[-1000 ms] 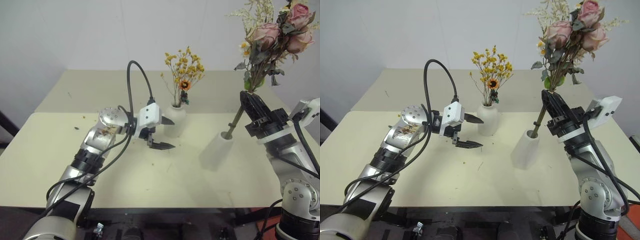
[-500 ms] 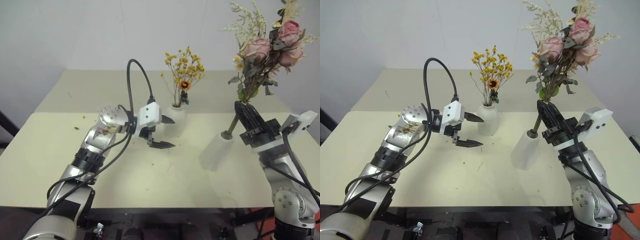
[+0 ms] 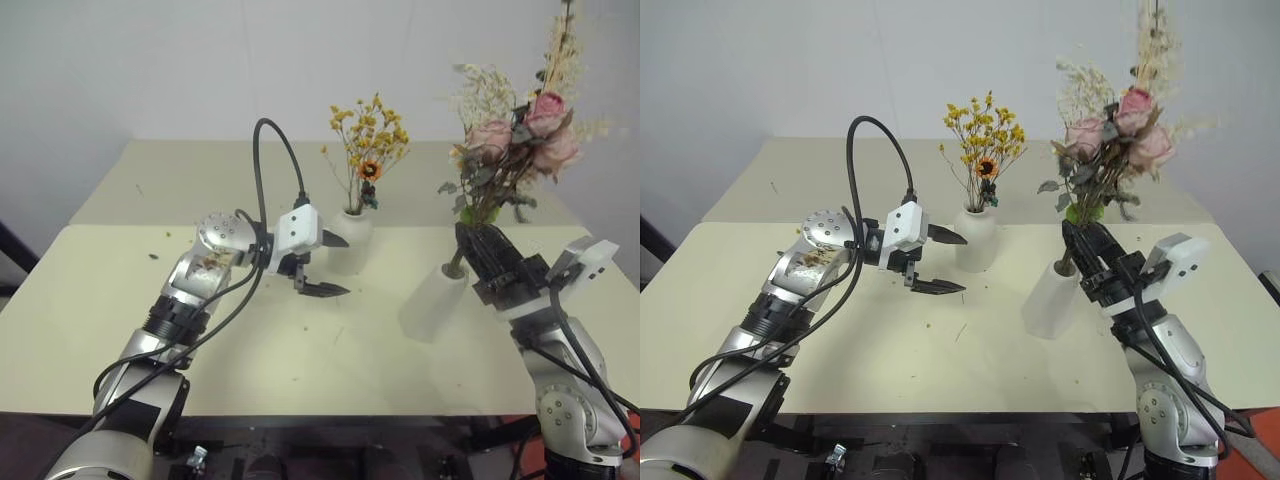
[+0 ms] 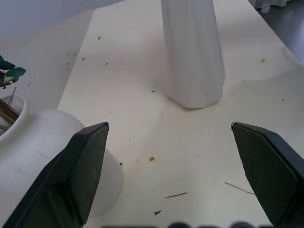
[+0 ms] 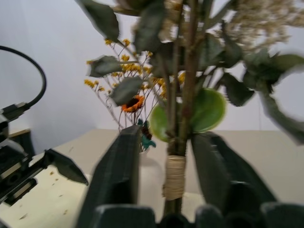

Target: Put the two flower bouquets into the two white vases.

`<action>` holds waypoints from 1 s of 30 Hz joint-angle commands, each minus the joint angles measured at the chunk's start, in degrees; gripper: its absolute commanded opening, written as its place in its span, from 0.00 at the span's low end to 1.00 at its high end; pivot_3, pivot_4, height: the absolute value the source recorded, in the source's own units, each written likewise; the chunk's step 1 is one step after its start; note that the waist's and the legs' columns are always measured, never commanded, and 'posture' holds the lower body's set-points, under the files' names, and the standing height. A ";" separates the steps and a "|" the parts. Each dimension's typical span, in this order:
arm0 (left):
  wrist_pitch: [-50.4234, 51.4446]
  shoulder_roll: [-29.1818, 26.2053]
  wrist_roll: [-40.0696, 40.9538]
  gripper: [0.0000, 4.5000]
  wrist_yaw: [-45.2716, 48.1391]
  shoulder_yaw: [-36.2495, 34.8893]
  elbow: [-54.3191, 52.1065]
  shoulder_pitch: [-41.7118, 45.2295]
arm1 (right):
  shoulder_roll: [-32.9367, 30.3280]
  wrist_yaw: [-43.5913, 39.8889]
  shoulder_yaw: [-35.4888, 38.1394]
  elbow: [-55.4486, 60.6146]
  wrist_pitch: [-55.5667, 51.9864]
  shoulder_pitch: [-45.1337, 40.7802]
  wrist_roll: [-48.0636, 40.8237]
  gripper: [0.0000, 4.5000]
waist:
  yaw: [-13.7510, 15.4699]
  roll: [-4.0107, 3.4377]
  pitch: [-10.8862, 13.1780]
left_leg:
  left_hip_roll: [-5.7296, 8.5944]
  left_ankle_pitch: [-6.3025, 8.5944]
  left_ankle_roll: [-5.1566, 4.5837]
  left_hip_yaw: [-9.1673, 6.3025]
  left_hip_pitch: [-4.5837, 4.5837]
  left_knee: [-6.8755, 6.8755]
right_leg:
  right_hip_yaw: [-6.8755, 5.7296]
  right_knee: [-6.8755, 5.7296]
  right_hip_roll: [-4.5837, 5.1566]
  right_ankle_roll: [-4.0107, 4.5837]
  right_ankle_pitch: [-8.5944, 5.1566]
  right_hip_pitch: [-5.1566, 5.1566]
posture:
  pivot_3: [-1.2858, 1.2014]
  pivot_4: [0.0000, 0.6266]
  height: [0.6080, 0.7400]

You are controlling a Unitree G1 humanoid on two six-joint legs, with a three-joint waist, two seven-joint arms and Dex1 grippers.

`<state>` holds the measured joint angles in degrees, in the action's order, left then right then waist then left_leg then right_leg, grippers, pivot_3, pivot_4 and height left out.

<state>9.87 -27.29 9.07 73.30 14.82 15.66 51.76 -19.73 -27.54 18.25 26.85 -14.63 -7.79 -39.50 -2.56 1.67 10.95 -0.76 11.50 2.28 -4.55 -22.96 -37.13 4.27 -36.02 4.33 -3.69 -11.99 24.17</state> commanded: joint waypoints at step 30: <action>3.55 -7.15 11.93 1.00 -0.01 -14.48 -8.19 -9.86 | -25.12 -21.81 31.04 1.71 -0.20 27.07 -8.74 0.99 | 0.03 0.01 -0.01 | -0.03 0.00 0.00 0.04 0.12 0.01 | 0.04 0.05 0.00 -0.02 -0.04 -0.14 | 0.52 0.24 1.00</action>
<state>12.93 -33.59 18.93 73.28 2.49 10.15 42.08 -43.81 -47.41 46.11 29.57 -15.33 19.34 -47.92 -2.54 1.68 10.94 -0.80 11.51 2.28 -4.51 -22.83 -37.12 4.30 -35.97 4.33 -3.71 -12.03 24.03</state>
